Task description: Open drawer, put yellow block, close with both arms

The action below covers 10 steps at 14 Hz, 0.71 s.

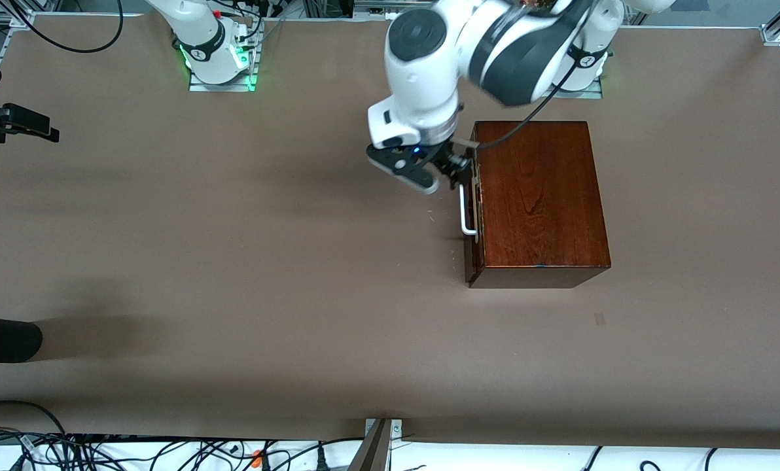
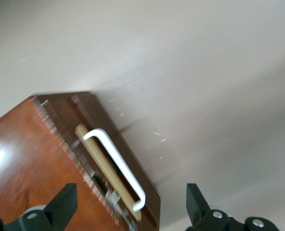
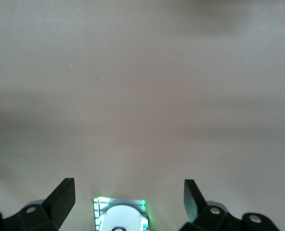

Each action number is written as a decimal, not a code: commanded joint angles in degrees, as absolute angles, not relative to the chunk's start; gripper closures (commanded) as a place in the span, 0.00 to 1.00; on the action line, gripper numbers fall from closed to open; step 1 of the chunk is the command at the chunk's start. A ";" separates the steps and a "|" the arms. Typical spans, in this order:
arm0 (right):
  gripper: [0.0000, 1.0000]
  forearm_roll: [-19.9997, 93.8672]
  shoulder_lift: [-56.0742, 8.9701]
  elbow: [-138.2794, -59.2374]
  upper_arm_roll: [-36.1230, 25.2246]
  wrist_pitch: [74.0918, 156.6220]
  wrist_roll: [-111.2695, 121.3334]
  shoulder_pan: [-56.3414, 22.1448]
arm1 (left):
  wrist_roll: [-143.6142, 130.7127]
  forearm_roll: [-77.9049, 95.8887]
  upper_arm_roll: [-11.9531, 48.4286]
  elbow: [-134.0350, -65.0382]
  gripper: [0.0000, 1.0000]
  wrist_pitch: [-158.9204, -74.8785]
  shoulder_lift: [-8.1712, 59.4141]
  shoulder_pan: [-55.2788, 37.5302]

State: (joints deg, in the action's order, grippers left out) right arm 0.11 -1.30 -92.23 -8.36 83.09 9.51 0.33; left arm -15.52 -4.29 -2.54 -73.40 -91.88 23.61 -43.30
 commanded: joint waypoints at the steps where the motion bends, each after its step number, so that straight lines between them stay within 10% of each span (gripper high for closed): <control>1: 0.00 0.09 -0.97 -92.20 -8.17 86.21 10.20 0.62 | -20.48 -3.16 -4.21 -72.95 0.00 -86.76 19.88 -40.36; 10: 0.00 0.62 -0.97 -92.20 -7.03 88.68 10.02 0.35 | -4.57 3.78 -4.04 -77.16 0.00 -81.12 11.43 -12.58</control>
